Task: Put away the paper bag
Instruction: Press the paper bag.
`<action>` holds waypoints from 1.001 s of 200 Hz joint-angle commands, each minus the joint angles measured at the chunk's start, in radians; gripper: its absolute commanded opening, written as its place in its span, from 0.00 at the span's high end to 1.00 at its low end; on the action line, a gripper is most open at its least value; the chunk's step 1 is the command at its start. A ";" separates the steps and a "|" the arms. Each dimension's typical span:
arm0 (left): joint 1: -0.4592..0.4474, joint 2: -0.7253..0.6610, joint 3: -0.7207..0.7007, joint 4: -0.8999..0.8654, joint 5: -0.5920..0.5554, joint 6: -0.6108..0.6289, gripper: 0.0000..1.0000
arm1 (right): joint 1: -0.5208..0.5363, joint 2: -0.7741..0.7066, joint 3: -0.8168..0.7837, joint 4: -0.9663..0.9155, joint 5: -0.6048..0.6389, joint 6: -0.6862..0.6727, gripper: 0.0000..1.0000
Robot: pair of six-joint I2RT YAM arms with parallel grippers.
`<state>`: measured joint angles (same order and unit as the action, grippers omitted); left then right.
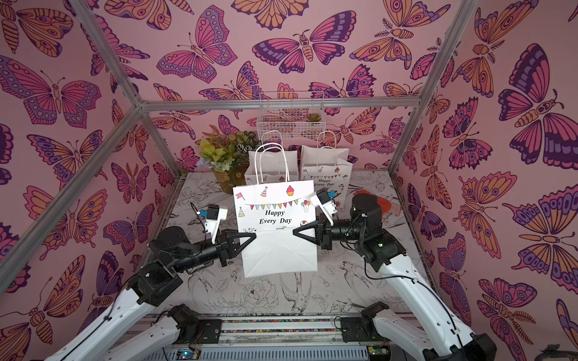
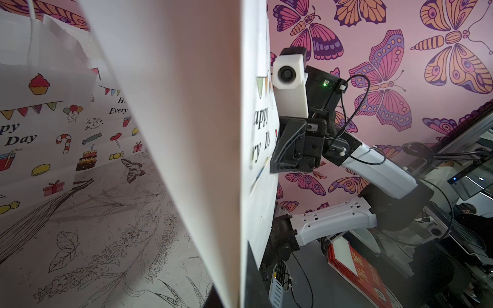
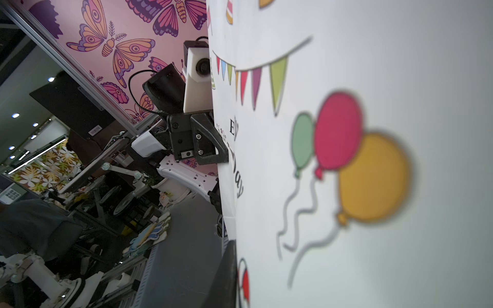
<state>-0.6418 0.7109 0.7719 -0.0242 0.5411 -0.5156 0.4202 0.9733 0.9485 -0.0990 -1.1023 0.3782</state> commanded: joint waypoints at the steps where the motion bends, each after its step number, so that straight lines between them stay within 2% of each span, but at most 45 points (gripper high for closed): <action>1: 0.001 -0.001 0.024 -0.015 -0.012 0.025 1.00 | -0.018 -0.019 0.007 0.051 -0.014 0.028 0.95; 10: 0.000 0.001 0.024 -0.017 -0.010 0.028 1.00 | -0.020 -0.018 0.005 0.062 -0.014 0.036 1.00; 22: 0.001 0.006 0.024 -0.018 -0.004 0.026 0.99 | -0.020 -0.015 0.000 0.074 -0.014 0.044 1.00; 51: 0.001 0.025 0.015 0.038 0.018 0.000 0.68 | -0.020 0.002 -0.004 0.081 -0.025 0.049 1.00; 70: 0.000 0.039 -0.002 0.116 0.030 -0.033 0.64 | -0.020 0.010 -0.004 0.079 -0.039 0.049 1.00; 134: 0.001 0.086 -0.023 0.176 0.013 -0.050 0.70 | -0.018 0.031 -0.011 0.070 -0.071 0.033 1.00; 168: 0.001 0.107 -0.012 0.176 0.011 -0.048 0.78 | -0.018 0.057 -0.007 0.068 -0.086 0.030 1.00; 181: 0.000 0.110 -0.011 0.174 0.006 -0.049 0.87 | -0.018 0.058 -0.006 0.067 -0.087 0.030 1.00; 195: 0.001 0.114 -0.005 0.157 -0.004 -0.051 0.97 | -0.018 0.052 -0.002 0.053 -0.070 0.021 0.91; 200: 0.001 0.118 0.001 0.138 -0.003 -0.050 0.99 | -0.018 0.050 0.003 0.042 -0.057 0.015 0.82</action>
<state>-0.6418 0.8219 0.7658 0.1097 0.5488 -0.5694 0.4068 1.0317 0.9470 -0.0448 -1.1614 0.4175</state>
